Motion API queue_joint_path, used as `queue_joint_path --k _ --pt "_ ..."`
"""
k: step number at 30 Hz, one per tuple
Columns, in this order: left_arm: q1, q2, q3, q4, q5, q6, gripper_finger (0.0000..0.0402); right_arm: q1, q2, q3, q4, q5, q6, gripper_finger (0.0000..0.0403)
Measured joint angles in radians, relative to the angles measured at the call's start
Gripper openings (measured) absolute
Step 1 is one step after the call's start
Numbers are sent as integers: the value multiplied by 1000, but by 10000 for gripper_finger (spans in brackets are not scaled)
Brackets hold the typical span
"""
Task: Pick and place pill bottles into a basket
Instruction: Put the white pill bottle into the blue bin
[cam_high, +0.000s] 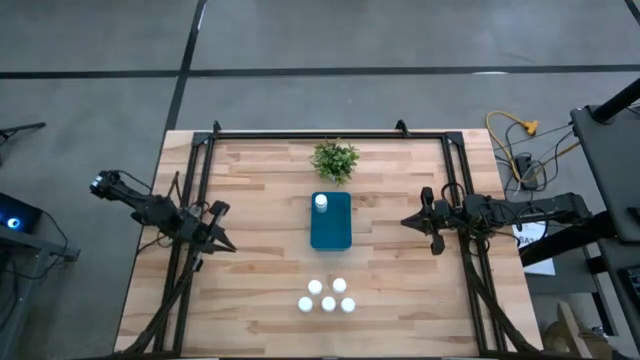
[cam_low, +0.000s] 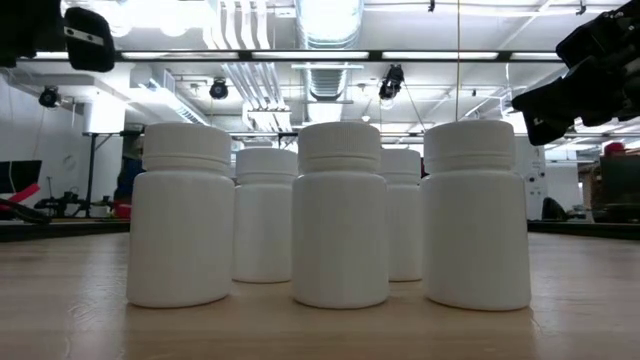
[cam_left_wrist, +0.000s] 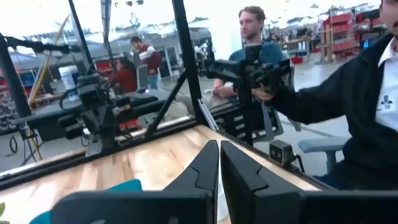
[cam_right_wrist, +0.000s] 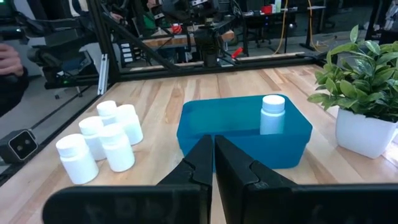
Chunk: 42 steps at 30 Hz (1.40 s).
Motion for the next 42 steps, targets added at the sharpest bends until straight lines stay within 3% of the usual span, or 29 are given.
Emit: queue_joint_path --k 4,13,24,32,42 --pt "1 -23 -5 -46 -109 0 0 0 0 0 0 4 0 8" --pt "6 -11 -6 -57 -122 -22 0 0 0 0 0 26 0 8" --pt "7 -44 -59 -10 16 -85 0 0 0 0 3 26 -4 8" --pt "6 -85 -88 -35 20 -107 0 0 0 0 4 26 -5 8" --pt "7 -79 -101 -13 -157 -91 0 0 1 0 5 26 -8 8"
